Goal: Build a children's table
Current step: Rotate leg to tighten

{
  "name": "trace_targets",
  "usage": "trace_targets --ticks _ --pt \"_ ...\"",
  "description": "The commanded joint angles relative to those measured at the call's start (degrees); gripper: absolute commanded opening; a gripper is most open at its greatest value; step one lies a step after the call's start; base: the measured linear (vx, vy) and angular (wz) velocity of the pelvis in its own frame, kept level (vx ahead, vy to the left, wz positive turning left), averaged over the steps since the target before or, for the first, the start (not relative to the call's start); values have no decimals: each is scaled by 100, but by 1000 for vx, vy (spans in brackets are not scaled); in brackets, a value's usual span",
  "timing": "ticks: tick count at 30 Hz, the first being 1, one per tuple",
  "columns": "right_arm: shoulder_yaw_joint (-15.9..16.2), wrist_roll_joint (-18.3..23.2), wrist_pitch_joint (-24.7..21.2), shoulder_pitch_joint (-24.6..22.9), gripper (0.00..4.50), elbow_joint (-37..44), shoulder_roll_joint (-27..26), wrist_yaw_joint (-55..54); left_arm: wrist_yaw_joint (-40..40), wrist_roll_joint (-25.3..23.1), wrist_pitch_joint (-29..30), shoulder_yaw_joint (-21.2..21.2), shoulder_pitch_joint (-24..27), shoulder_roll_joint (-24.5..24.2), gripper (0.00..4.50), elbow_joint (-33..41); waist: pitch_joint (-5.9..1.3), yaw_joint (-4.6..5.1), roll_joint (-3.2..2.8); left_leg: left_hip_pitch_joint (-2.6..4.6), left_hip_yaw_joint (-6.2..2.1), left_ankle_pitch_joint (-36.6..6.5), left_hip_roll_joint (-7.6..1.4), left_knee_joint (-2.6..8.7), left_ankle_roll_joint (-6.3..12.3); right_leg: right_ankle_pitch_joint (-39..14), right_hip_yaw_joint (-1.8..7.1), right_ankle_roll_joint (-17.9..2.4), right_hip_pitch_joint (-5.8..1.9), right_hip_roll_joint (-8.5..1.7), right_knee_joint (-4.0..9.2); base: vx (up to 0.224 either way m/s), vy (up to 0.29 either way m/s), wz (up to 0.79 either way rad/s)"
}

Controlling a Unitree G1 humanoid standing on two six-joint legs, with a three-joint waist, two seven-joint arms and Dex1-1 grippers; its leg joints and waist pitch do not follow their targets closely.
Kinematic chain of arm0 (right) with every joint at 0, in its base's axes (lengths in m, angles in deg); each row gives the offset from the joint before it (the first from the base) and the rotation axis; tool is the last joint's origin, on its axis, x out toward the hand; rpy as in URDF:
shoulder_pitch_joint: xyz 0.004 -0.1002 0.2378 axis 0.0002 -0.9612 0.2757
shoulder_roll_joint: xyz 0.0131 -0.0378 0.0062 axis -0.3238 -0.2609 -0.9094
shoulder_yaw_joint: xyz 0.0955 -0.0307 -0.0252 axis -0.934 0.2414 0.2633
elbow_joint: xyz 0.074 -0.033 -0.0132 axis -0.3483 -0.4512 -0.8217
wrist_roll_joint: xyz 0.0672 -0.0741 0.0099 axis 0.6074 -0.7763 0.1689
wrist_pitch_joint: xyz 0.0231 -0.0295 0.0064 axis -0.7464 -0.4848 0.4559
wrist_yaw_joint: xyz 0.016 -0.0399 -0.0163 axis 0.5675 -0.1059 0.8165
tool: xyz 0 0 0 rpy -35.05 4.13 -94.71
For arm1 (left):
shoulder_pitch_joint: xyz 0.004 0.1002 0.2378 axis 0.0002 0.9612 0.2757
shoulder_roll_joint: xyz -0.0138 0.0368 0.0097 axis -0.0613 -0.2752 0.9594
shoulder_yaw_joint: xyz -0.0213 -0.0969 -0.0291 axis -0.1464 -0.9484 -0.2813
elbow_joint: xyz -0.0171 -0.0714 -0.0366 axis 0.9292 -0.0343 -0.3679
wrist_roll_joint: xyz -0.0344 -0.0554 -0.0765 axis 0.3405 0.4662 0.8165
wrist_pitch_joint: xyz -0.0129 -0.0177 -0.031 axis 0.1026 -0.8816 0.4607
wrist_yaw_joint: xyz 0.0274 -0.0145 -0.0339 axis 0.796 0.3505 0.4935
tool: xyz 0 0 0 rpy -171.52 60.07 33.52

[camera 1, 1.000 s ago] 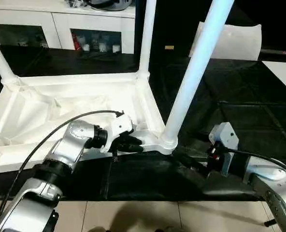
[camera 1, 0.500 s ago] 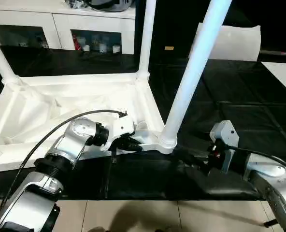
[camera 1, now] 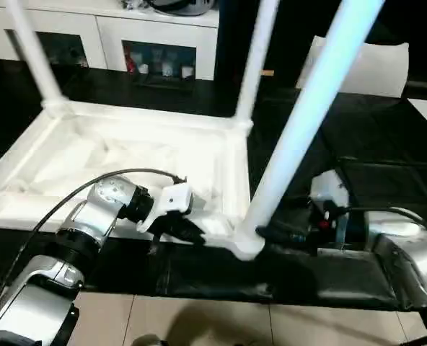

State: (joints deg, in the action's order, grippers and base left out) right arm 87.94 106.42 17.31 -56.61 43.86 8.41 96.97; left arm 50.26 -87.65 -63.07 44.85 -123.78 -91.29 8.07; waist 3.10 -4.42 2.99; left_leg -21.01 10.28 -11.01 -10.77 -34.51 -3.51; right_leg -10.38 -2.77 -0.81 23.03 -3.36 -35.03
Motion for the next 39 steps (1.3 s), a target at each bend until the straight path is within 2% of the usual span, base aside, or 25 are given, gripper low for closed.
trace_targets --ticks 1,2,4,5,8,11,16,17,22,23,24,25,26,27,28,29,30,31,32,33,34,35,36,38,39 --pt "115 -110 119 139 330 -171 22 210 379 -51 -178 269 -131 63 0 58 -350 31 27 100 -53 -1028 -282 395 262 -1436 268 -1201 -258 -495 427 0 0 0" --pt "193 -172 183 177 322 -249 16 282 417 -47 -195 281 -126 50 0 84 -321 30 103 93 -47 -1051 -279 406 250 -1561 265 -1144 -246 -489 444 0 0 0" --pt "259 -220 226 216 304 -319 2 337 454 -52 -206 299 -126 33 0 106 -320 -3 61 104 -53 -1098 -285 404 213 -1765 272 -1069 -232 -510 449 0 0 0" --pt "313 -258 277 268 294 -404 -27 416 495 -54 -218 306 -123 22 0 124 -320 -21 59 120 -53 -1115 -293 408 186 -1779 269 -1057 -218 -505 458 0 0 0" --pt "444 -302 374 421 265 -608 -98 612 541 -13 -249 379 -131 -24 0 152 -322 -5 74 91 -70 -1120 -292 428 145 -1704 255 -1053 -242 -496 433 0 0 0" --pt "553 -322 402 506 243 -709 -129 776 541 -2 -249 419 -152 -25 0 144 -322 -22 85 109 -56 -1076 -294 418 165 -1495 265 -1133 -234 -488 416 0 0 0" --pt "611 -344 432 541 210 -750 -147 867 541 -3 -260 451 -179 -34 0 107 -309 -22 85 106 -55 -1064 -293 422 182 -1456 264 -1160 -236 -490 413 0 0 0" --pt "632 -344 409 549 202 -767 -159 918 541 -23 -252 425 -197 -14 0 68 -297 -24 64 107 -59 -1106 -291 427 171 -1529 265 -1151 -230 -493 422 0 0 0" --pt "533 -102 51 409 195 -556 -241 803 415 111 127 226 -170 94 0 127 -274 -18 51 116 -62 -1218 -292 443 121 -1626 269 -1134 -229 -482 446 0 0 0" --pt "431 68 -295 234 195 -274 -318 522 222 212 298 140 -116 166 0 244 -249 -27 5 119 -65 -1252 -293 459 108 -1625 278 -1119 -219 -477 460 0 0 0" --pt "431 68 -295 234 195 -274 -318 522 222 212 298 140 -116 166 0 244 -256 -31 21 125 -64 -1247 -297 458 103 -1576 281 -1122 -224 -474 454 0 0 0" --pt "397 48 -527 78 195 -29 -459 87 -114 238 503 50 -96 289 0 326 -245 -22 16 110 -75 -1271 -289 472 97 -1604 274 -1122 -230 -473 453 0 0 0" --pt "398 17 -560 45 195 20 -498 -30 -208 234 556 30 -96 324 0 341 -216 -21 -1 131 -72 -1404 -297 485 56 -1745 278 -1086 -196 -467 481 0 0 0" --pt "402 -26 -599 3 195 80 -548 -178 -327 228 624 4 -97 369 0 358 -208 -10 -1 129 -81 -1468 -293 490 22 -1864 277 -1064 -198 -473 480 0 0 0" --pt "420 -183 -685 -78 195 190 -712 -584 -653 182 901 -49 -119 494 0 382 -187 4 -30 125 -97 -1607 -273 495 -20 -2198 268 -992 -194 -489 515 0 0 0" --pt "442 -431 -1029 -187 195 365 -1128 -1413 -1303 131 1328 -189 -169 814 0 368 -158 16 -30 141 -95 -1708 -275 506 -119 -2404 270 -905 -155 -467 546 0 0 0" --pt "440 -480 -1174 -210 195 410 -1266 -1660 -1502 124 1459 -237 -187 920 0 356 -143 43 -22 155 -98 -1798 -259 504 -152 -2588 272 -861 -136 -466 565 0 0 0" --pt "417 -489 -1305 -211 194 431 -1442 -1902 -1691 118 1608 -281 -209 1020 0 349 -119 83 -40 131 -141 -1930 -225 520 -192 -3083 232 -700 -160 -486 608 0 0 0" --pt "307 -526 -1604 -162 194 383 -1971 -2573 -2186 44 1861 -356 -260 1280 0 334 -110 140 -18 153 -164 -2053 -213 514 -193 -3522 210 -518 -144 -501 674 0 0 0" --pt "307 -526 -1604 -162 194 383 -1971 -2573 -2186 44 1861 -356 -260 1280 0 334 -91 176 -34 158 -165 -2097 -205 506 -200 -3627 227 -478 -110 -492 690 0 0 0" --pt "224 -600 -1727 -98 194 270 -2324 -3038 -2492 53 2051 -428 -298 1471 0 313 -83 228 -29 189 -187 -2251 -187 493 -217 -3928 197 -400 -71 -501 740 0 0 0" --pt "137 -673 -1811 -30 193 160 -2612 -3430 -2714 61 2185 -475 -325 1606 0 311 -75 298 -45 163 -221 -2346 -171 499 -246 -4117 165 -313 -83 -503 770 0 0 0" --pt "24 -706 -1882 62 193 -5 -2931 -3838 -3046 46 2311 -544 -375 1762 0 268 -79 331 -35 158 -242 -2377 -168 505 -244 -4160 147 -277 -91 -507 778 0 0 0" --pt "-99 -821 -1882 262 193 -314 -3393 -4491 -3508 -2 2476 -612 -464 1991 0 207 -92 430 -71 104 -291 -2332 -167 551 -188 -3906 108 -302 -155 -516 787 0 0 0" --pt "-112 -868 -1883 295 193 -353 -3474 -4627 -3589 -26 2525 -626 -472 2034 0 218 -93 452 -90 103 -294 -2332 -168 561 -174 -3797 104 -322 -159 -510 789 0 0 0"
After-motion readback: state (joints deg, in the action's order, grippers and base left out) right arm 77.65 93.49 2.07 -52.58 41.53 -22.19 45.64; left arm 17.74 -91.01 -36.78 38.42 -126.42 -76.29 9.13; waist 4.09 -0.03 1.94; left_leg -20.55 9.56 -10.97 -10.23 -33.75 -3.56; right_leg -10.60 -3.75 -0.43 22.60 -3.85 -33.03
